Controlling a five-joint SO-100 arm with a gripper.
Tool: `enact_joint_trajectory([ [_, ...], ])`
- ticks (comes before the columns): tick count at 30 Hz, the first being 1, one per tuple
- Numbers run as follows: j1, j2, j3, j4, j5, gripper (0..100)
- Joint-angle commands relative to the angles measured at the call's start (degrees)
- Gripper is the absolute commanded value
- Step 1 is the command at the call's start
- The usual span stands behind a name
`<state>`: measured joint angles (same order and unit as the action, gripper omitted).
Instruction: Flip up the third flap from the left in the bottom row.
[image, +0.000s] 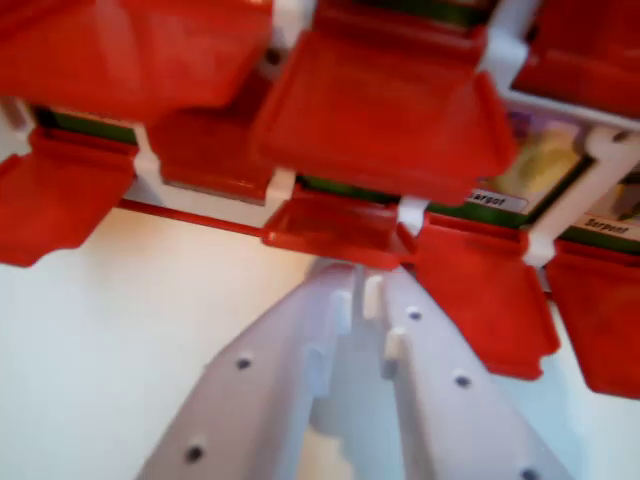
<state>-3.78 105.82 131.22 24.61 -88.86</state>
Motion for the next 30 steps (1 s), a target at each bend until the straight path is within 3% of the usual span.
enact_joint_trajectory([
  [1,0.9,-0.3,-6.9,-1.2,-0.88,0],
  [22,1.6,-9.9,-12.5,-5.4,-1.93,0],
  [30,1.6,4.0,-8.3,2.5,-1.76,0],
])
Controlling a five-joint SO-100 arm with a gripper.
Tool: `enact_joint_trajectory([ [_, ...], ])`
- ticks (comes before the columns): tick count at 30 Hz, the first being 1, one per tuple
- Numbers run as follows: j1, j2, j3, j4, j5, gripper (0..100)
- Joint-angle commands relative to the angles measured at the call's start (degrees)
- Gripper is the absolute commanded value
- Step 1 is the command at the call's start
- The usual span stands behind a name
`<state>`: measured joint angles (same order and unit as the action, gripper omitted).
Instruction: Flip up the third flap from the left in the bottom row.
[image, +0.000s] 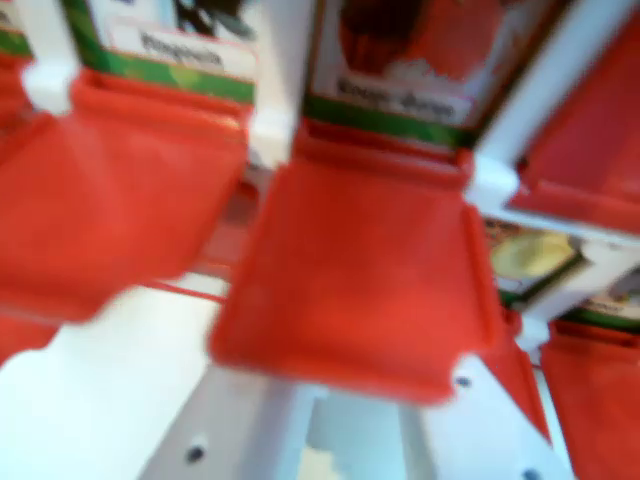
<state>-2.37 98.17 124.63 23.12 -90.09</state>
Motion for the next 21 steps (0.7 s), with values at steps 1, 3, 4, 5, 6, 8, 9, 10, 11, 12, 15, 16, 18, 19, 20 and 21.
enact_joint_trajectory([
  [1,0.0,15.6,-1.1,6.4,0.09,0],
  [3,-0.5,24.4,-0.3,13.4,0.88,0],
  [4,-0.7,30.4,1.1,16.1,0.97,0],
  [5,-0.7,36.6,2.1,19.1,0.88,0],
  [6,-0.7,42.0,1.9,24.3,0.7,0],
  [8,-0.2,51.9,1.3,33.3,0.7,0],
  [9,0.4,55.7,1.0,37.3,0.26,0],
  [10,1.1,59.2,0.8,40.9,-0.18,0],
  [11,1.8,62.6,1.0,43.4,-0.7,0],
  [12,2.6,65.8,1.4,45.7,-1.32,0],
  [15,4.7,75.0,2.3,52.6,-2.81,0],
  [16,5.0,77.9,2.7,54.4,-2.99,0],
  [18,5.1,82.7,2.9,58.6,-3.25,0],
  [19,5.1,85.7,3.4,60.1,-3.34,0],
  [20,5.5,88.2,4.0,61.7,-3.78,0],
  [21,6.2,89.2,3.7,63.5,-3.87,0],
])
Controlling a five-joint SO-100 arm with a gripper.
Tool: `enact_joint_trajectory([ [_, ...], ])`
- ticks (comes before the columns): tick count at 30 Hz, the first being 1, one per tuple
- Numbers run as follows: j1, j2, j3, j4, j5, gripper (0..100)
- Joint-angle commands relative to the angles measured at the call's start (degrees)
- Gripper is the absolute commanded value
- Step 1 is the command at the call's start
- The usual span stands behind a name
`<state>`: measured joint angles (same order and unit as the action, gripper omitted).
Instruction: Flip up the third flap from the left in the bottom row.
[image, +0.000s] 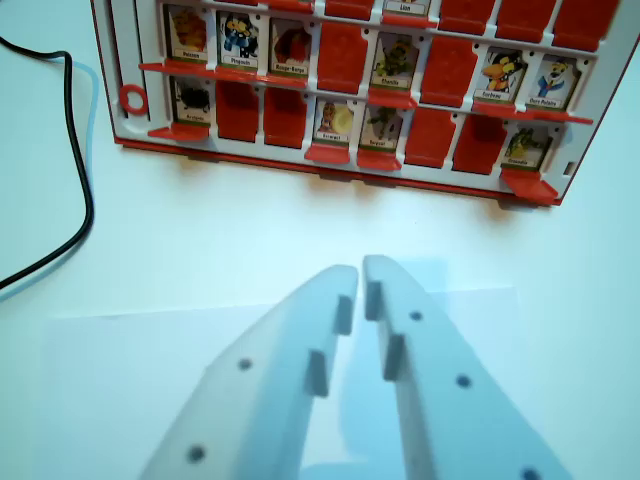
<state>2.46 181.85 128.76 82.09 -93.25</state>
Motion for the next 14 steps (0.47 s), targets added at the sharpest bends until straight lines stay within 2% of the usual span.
enact_joint_trajectory([
  [1,1.8,5.5,-1.1,5.5,-0.44,0],
  [4,3.0,5.5,-3.6,6.5,0.26,0],
  [10,2.6,5.6,-9.3,10.5,1.14,0],
  [14,2.5,5.6,-9.9,10.6,0.97,0],
])
